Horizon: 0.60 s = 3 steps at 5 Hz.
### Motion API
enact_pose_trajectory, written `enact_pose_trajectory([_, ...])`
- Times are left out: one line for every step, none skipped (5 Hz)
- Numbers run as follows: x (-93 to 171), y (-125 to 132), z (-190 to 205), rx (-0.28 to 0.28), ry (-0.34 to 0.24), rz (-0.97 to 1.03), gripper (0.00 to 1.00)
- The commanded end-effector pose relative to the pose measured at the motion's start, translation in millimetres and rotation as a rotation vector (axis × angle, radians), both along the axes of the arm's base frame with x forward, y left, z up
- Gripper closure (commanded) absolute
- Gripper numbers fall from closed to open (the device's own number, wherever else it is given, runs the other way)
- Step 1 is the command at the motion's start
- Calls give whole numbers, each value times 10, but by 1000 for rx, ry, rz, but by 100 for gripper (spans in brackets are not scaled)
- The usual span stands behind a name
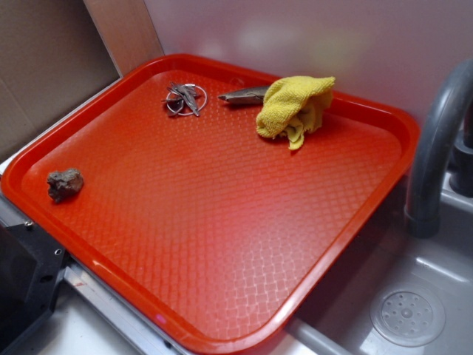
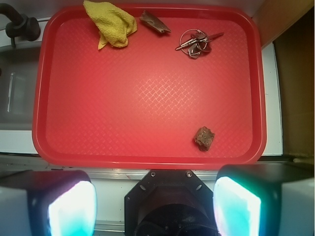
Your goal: Grab the wood chip.
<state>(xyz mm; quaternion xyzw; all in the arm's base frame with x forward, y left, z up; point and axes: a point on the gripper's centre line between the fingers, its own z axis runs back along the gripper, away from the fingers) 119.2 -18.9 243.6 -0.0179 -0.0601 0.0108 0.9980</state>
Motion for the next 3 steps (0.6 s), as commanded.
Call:
enact_pose_trajectory([0,0,0,0,0,0,0])
enact_pose_trajectory([499,-25,-419,84,-165,-111,0])
enact_pose_trajectory([1019,43,-765,38,-268,-270,0])
